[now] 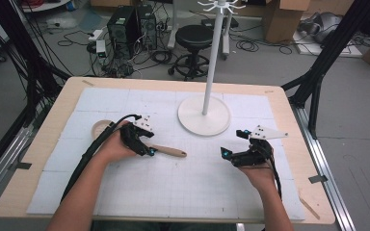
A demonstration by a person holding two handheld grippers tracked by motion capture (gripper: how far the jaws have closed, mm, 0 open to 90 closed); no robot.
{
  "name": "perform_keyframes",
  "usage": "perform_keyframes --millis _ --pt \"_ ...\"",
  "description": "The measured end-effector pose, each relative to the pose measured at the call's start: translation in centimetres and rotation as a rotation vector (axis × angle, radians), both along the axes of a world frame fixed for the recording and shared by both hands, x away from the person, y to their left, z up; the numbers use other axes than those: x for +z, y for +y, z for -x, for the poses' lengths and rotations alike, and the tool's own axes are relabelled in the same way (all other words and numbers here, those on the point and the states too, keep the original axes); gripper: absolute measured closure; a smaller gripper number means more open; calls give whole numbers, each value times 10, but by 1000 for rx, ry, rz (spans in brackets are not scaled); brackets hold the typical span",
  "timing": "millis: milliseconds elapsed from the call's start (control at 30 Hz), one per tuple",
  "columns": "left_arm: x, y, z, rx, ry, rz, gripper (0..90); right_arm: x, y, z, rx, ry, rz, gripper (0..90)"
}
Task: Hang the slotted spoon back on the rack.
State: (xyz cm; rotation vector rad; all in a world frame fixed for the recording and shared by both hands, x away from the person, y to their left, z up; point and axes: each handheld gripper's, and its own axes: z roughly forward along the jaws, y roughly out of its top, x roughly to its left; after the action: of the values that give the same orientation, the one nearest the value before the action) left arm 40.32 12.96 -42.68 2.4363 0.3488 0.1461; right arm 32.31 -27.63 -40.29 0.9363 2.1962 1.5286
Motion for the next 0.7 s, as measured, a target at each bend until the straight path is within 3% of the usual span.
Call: perform_keyframes --millis 100,267,333,567,700 --pt "-5 0 -1 -18 31 -11 455 0 0 0 1 0 3 7" --pt "-4 0 -1 -26 33 -14 494 0 1 0 2 -2 6 7" --pt "-3 -1 0 -39 17 -24 586 -1 1 0 2 5 4 7" --pt "-1 -4 3 -37 0 -49 610 0 2 0 3 -1 12 7" --pt "0 -5 6 -36 12 -61 652 0 2 1 4 1 11 7"
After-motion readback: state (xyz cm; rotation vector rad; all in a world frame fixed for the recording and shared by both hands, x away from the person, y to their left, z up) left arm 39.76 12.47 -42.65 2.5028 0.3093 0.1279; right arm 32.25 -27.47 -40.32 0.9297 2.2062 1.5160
